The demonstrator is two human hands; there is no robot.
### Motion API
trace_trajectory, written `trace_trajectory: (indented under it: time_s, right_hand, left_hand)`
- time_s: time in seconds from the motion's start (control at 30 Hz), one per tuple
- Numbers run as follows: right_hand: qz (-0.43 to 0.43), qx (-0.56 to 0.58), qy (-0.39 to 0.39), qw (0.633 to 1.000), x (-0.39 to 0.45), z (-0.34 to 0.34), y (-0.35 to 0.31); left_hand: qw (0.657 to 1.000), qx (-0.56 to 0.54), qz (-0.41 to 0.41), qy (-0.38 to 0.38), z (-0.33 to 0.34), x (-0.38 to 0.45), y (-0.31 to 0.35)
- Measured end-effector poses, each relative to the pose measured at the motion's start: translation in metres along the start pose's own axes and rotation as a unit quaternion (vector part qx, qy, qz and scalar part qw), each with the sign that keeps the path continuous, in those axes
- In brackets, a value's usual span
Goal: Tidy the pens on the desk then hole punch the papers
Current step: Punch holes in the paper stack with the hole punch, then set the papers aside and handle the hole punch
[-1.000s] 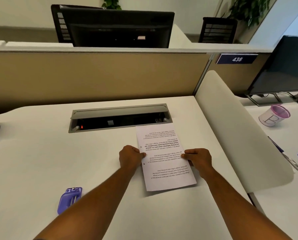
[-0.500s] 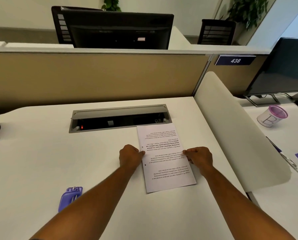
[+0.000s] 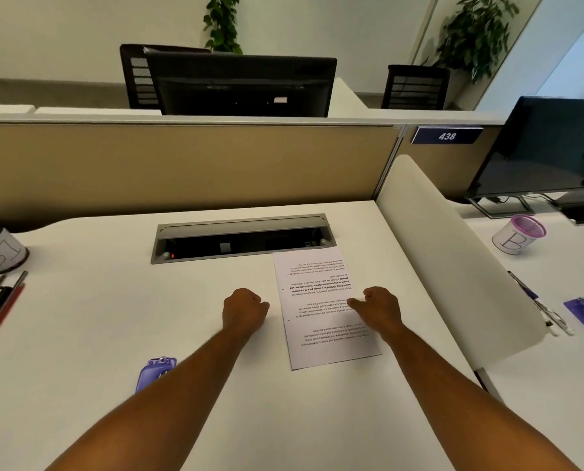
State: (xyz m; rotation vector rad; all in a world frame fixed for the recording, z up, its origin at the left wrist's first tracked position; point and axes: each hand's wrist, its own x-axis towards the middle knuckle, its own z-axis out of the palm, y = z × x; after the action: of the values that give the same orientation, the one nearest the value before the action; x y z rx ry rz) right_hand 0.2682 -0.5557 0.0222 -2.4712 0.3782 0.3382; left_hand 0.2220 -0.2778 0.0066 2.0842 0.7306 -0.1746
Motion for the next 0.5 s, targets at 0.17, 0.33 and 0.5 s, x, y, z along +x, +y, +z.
trace_trajectory:
  time_s: [0.17, 0.33, 0.5]
  right_hand:
    - [-0.04, -0.032, -0.009, 0.999, -0.033, 0.007, -0.012]
    - [-0.068, -0.039, -0.025, 0.997, -0.069, 0.021, -0.024]
    - [-0.08, -0.042, -0.04, 0.995, -0.105, 0.047, -0.033]
  left_hand:
    - [0.999, 0.023, 0.037, 0.019, -0.027, -0.015, -0.017]
    - [0.995, 0.059, 0.077, 0.025, -0.056, -0.038, -0.045]
    - [0.991, 0.092, 0.087, 0.046, -0.087, -0.062, -0.079]
